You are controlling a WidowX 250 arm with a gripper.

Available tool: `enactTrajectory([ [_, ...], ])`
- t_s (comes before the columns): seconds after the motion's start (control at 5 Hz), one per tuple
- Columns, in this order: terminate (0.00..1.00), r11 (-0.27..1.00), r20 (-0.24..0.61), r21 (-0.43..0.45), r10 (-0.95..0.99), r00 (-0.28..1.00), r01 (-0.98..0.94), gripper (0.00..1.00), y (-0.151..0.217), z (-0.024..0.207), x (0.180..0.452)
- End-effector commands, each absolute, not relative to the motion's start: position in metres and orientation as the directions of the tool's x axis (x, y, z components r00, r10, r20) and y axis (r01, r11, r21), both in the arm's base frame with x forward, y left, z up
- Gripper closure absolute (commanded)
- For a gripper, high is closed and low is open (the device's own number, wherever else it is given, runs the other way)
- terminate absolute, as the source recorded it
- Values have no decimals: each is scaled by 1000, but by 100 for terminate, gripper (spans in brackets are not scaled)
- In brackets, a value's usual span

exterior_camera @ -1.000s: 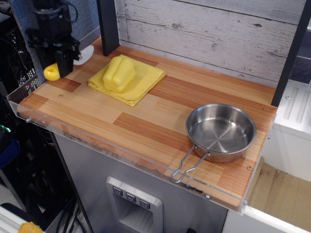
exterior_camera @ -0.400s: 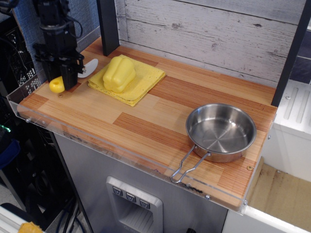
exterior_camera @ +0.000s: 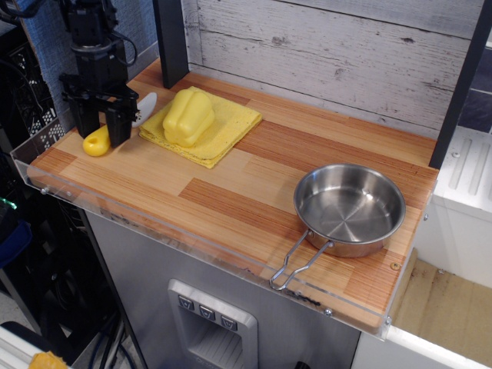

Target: Place the knife to the left side of the yellow towel and pepper.

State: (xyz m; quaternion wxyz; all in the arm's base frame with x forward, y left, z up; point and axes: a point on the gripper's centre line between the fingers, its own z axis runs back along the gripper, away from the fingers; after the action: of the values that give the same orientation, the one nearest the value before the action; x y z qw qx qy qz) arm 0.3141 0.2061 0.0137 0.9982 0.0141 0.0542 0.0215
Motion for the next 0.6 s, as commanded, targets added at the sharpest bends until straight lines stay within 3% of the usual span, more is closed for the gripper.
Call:
enactTrajectory([
  [0.0, 0, 988, 62, 152, -20, 998, 10, 0, 188, 81, 313],
  [0.2, 0, 978, 170, 207, -25, 985, -11, 0, 164, 125, 304],
  [0.4, 0, 987, 216, 157, -6, 976, -29, 0, 137, 145, 311],
])
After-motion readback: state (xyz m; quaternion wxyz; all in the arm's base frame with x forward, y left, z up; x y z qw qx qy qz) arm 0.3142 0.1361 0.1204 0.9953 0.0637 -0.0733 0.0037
